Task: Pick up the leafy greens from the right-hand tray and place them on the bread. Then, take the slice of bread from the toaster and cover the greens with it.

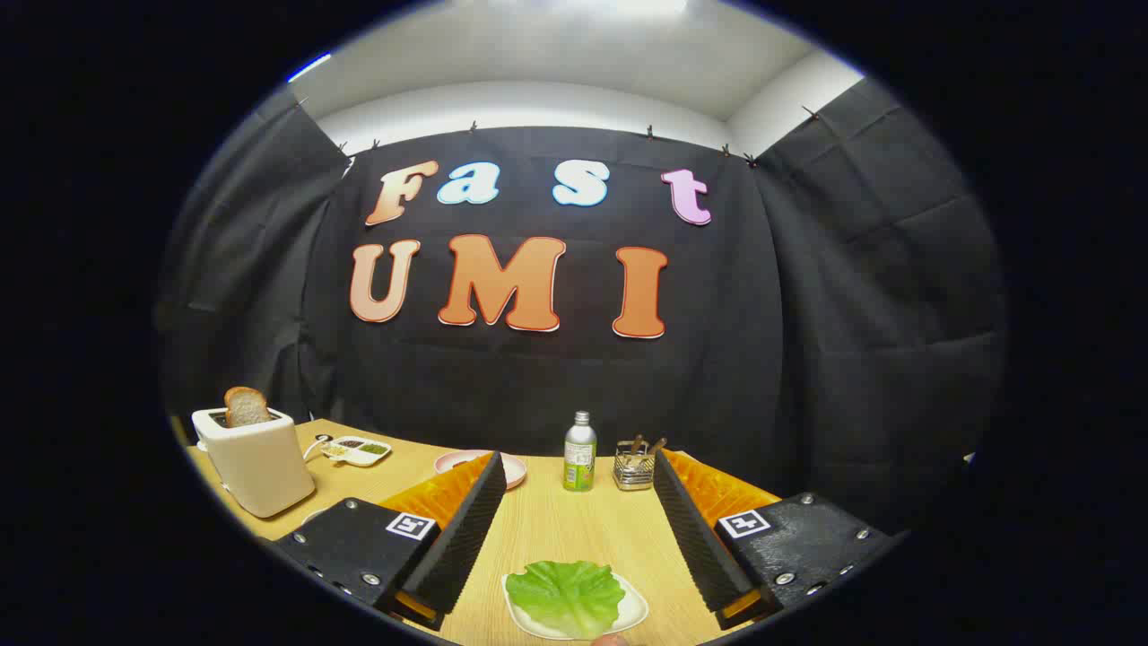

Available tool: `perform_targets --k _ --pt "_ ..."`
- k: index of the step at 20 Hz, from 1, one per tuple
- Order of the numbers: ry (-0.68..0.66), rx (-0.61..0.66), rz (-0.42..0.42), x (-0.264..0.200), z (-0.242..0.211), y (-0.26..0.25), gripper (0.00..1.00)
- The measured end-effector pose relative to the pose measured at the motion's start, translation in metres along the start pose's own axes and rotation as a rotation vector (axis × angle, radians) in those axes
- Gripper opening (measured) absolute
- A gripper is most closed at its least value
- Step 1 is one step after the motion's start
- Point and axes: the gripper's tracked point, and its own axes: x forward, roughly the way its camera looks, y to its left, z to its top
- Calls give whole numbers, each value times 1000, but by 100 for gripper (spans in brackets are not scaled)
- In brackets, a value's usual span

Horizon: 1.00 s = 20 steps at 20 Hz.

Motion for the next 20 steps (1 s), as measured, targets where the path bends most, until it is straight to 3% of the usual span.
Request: perform_targets --k 4,20 --pt "28 -16 55 -12 -17 28 99" --pt "143 6 13 -15 -54 17 99"
